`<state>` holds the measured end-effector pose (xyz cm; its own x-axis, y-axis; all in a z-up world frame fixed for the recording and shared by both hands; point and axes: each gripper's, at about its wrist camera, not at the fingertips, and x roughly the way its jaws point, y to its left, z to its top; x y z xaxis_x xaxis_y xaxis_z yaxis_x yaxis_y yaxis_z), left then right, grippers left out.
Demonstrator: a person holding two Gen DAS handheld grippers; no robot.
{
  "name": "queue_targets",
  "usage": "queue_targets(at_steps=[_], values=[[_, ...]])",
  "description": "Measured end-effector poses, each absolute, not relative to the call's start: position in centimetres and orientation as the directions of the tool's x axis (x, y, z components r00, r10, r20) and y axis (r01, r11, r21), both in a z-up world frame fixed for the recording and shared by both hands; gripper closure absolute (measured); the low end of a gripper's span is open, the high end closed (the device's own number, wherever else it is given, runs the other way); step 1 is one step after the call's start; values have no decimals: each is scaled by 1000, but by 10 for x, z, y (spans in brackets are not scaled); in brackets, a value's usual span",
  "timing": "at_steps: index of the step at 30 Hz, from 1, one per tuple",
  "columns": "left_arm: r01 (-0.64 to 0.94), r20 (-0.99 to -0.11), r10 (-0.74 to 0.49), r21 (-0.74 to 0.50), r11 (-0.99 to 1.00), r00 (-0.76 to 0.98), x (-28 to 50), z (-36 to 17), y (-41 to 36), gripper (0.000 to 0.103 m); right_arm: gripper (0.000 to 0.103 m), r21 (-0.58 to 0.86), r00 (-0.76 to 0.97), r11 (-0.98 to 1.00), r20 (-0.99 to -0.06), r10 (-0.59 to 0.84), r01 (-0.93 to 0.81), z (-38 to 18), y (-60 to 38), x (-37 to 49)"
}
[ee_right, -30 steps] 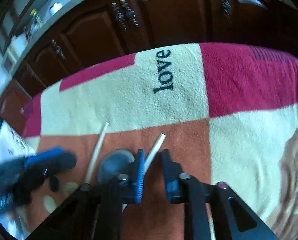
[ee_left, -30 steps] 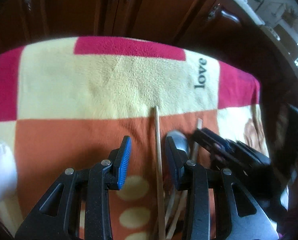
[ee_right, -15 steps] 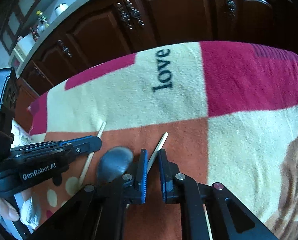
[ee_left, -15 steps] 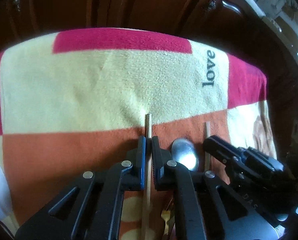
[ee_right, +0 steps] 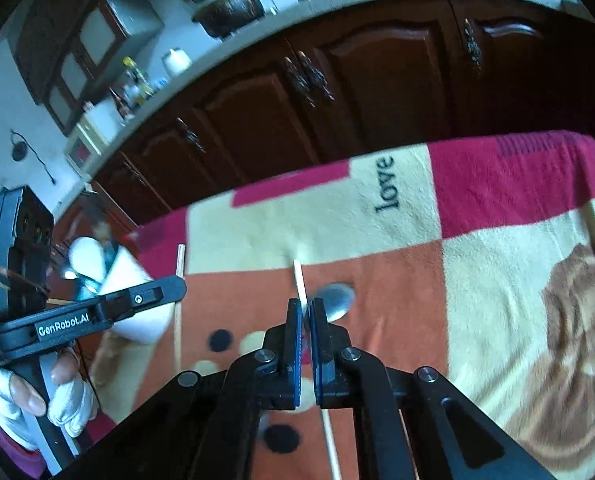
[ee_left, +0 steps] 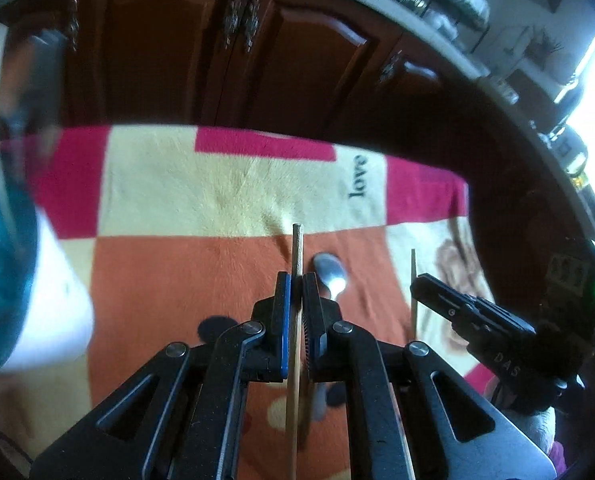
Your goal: Organize utensils
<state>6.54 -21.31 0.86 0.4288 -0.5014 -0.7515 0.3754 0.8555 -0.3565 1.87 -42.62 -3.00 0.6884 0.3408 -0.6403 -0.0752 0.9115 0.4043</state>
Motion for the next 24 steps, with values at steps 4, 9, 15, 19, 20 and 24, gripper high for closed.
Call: queue_targets(at_steps=[4, 9, 15, 19, 20, 24], values=[[397, -721, -509, -343, 851, 469, 39, 29, -203, 99, 99, 392, 705, 913, -616, 352, -113, -10, -411, -4], [407, -694, -515, -336, 849, 502, 15, 46, -186, 99, 99, 373, 721, 916, -593, 359, -149, 10, -398, -27], [406, -669, -530, -351, 844, 522, -8, 61, -167, 99, 101, 361, 728, 914, -576, 373, -183, 24, -384, -46], [411, -652, -536, -353, 841, 536, -19, 72, -157, 99, 101, 355, 733, 913, -564, 380, -200, 32, -376, -53], [413, -648, -535, -349, 842, 543, -20, 75, -154, 99, 101, 350, 735, 914, -561, 380, -205, 35, -374, -54], [396, -641, -525, -350, 849, 560, -22, 78, -145, 99, 101, 299, 720, 933, -602, 346, -199, 34, -367, -47]])
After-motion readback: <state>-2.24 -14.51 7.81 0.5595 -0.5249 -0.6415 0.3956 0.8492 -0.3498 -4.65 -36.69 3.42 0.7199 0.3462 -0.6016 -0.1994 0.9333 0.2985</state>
